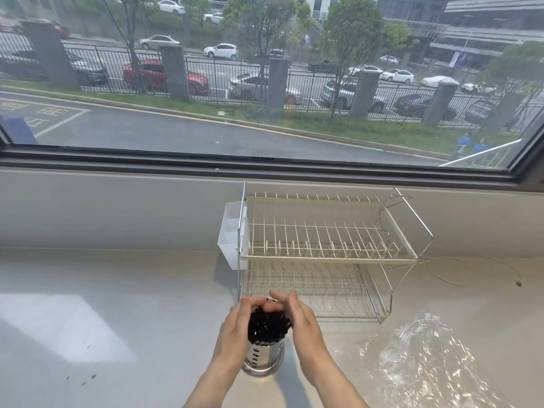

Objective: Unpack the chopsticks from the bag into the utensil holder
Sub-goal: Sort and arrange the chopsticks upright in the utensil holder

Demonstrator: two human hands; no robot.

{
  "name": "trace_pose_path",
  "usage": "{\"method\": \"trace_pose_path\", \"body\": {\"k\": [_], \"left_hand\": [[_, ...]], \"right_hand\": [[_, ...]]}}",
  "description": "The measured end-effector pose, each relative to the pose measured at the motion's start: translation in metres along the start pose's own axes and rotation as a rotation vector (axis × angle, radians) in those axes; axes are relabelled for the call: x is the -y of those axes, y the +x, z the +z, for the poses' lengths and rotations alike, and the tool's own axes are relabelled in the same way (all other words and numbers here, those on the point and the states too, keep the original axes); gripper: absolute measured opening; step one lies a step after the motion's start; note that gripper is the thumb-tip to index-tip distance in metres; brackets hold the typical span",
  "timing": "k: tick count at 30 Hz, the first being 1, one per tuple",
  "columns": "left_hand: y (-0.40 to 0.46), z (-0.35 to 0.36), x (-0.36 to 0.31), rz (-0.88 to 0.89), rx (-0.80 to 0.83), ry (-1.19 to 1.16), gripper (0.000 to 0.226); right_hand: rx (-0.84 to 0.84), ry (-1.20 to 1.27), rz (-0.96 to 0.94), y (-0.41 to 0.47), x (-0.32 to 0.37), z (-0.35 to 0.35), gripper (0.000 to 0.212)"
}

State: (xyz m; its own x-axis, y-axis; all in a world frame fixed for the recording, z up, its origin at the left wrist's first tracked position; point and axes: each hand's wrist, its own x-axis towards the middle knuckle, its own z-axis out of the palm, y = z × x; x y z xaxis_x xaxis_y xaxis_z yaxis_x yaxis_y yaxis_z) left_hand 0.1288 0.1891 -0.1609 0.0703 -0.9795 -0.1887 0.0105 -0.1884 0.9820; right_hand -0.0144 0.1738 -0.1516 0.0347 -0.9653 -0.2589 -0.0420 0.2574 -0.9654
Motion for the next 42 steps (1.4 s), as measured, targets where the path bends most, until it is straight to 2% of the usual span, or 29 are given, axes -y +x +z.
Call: {"method": "trace_pose_path", "body": {"k": [3, 6, 13, 19, 26, 31, 34, 37, 39, 42], "left_hand": [[-0.003, -0.002, 0.002, 0.029, 0.004, 0.014, 0.050], [-0.006, -0.001, 0.005, 0.028, 0.037, 0.038, 0.054], [-0.008, -0.005, 0.010, -0.029, 0.059, -0.016, 0.065], [-0.011, -0.003, 0.002, 0.010, 0.052, 0.050, 0.062], [-0.014, -0.010, -0.004, 0.050, -0.075, 0.138, 0.054], [-0.012, -0.021, -0.007, 0.087, -0.171, 0.354, 0.020], [-0.015, -0.025, -0.003, 0.156, -0.111, 0.485, 0.029], [-0.021, -0.021, 0.002, 0.199, -0.032, 0.648, 0.031], [-0.023, -0.017, 0.004, 0.229, -0.048, 0.713, 0.027], [-0.024, -0.010, 0.002, 0.251, -0.094, 0.731, 0.024]], "right_hand": [[0.000, 0.045, 0.015, 0.000, -0.001, -0.001, 0.046], [-0.020, 0.101, 0.027, -0.001, -0.004, -0.001, 0.042], [-0.022, 0.116, 0.045, -0.005, -0.007, -0.004, 0.047], [-0.057, -0.127, -0.061, -0.008, -0.002, 0.000, 0.048], [-0.138, -0.313, -0.188, -0.009, 0.002, -0.012, 0.044], [-0.223, -0.254, -0.163, -0.013, 0.001, -0.030, 0.038], [-0.247, -0.313, -0.120, -0.014, -0.003, -0.039, 0.029], [-0.187, -0.419, -0.072, -0.013, -0.005, -0.038, 0.025], [-0.155, -0.472, -0.050, -0.012, -0.007, -0.033, 0.028], [-0.200, -0.451, -0.034, -0.011, -0.006, -0.026, 0.024]]}}
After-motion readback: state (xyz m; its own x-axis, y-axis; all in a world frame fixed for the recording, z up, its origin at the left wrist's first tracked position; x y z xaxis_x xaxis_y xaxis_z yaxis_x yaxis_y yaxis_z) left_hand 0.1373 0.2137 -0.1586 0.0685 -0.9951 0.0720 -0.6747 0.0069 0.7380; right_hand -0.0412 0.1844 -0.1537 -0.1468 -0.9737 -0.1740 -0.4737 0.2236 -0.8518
